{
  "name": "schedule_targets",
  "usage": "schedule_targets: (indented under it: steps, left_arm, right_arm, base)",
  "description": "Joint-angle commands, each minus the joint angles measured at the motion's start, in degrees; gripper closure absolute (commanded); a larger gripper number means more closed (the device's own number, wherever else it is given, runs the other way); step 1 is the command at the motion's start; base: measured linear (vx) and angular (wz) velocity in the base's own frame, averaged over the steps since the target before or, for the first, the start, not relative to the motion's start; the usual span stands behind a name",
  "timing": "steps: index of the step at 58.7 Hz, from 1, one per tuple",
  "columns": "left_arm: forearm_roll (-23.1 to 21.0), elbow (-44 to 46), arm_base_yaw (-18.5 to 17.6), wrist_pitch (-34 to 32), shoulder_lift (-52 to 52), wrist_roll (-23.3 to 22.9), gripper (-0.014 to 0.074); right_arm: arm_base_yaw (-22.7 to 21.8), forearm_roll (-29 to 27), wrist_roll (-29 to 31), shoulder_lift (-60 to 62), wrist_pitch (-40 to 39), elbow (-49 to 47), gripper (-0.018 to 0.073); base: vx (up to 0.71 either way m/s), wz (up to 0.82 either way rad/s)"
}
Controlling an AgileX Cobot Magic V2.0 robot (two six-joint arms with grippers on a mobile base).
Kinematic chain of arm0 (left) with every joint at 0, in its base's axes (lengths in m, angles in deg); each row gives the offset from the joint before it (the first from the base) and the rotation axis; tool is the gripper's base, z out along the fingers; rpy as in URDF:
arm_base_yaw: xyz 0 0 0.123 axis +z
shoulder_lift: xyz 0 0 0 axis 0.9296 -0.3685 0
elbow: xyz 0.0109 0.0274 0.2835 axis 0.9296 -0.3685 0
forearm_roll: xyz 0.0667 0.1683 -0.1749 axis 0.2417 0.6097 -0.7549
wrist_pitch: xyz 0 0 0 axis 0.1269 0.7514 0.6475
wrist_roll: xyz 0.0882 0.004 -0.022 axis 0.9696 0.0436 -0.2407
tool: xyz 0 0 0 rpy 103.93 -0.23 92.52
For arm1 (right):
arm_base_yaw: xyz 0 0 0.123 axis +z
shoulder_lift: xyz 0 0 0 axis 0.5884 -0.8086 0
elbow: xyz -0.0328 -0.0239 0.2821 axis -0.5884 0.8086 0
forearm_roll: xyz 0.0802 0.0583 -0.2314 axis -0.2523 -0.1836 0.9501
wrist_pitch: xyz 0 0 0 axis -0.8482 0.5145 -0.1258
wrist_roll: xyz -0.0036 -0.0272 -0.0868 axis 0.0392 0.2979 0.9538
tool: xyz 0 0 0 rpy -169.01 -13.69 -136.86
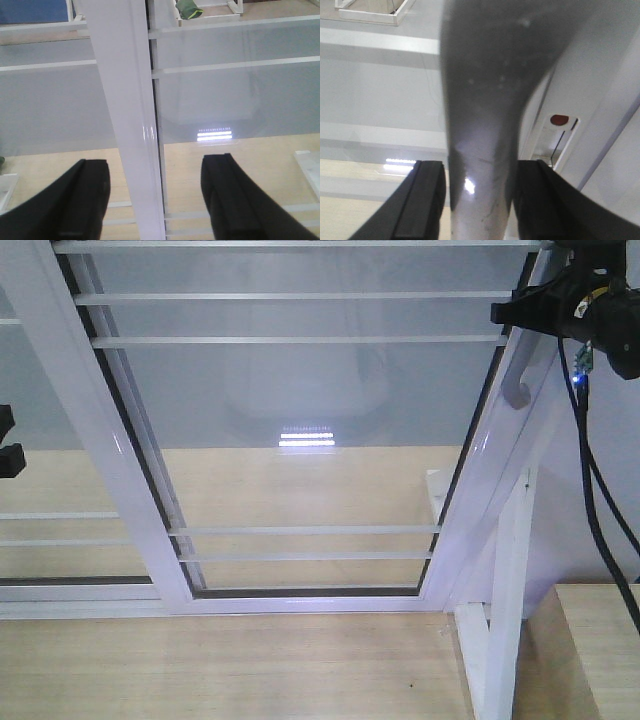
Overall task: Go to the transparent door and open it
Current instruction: 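Close the right gripper around the silver handle, then pull the handle with the right gripper, sliding the glass panel toward the left arm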
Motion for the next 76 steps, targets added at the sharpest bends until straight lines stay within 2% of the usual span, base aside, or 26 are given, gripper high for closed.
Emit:
schedule_targets:
  steps: [1,20,43,76]
  left_arm:
    - [-0.47,1.97,-0.30,-4.90,0.72,-0.54,0.0072]
    - [-0.47,1.97,-0.30,-4.90,0.72,-0.54,0.0072]
    - [-0.47,1.97,-0.30,-4.47,0.72,-0.54,0.0072]
    - [-0.47,1.97,-0.30,-3.81,0.72,-0.54,0.0072]
  right_arm:
    - [-0.21,0.17,0.31,2.93,-3.49,-2.13,0.0251]
    - [-0.21,0.17,0.36,2.91,-5.67,-2.13,0.0575]
    - [0.52,0.17,-0.05,0.90,-10.22,-2.13,0.0568]
    - [9.49,0.17,0.09,-1.67,-13.10,-2.13,0.0568]
  base:
    - [0.00,0.00]
    - [0.00,0.00]
    - [0.00,0.00]
    - [0.00,-0.02]
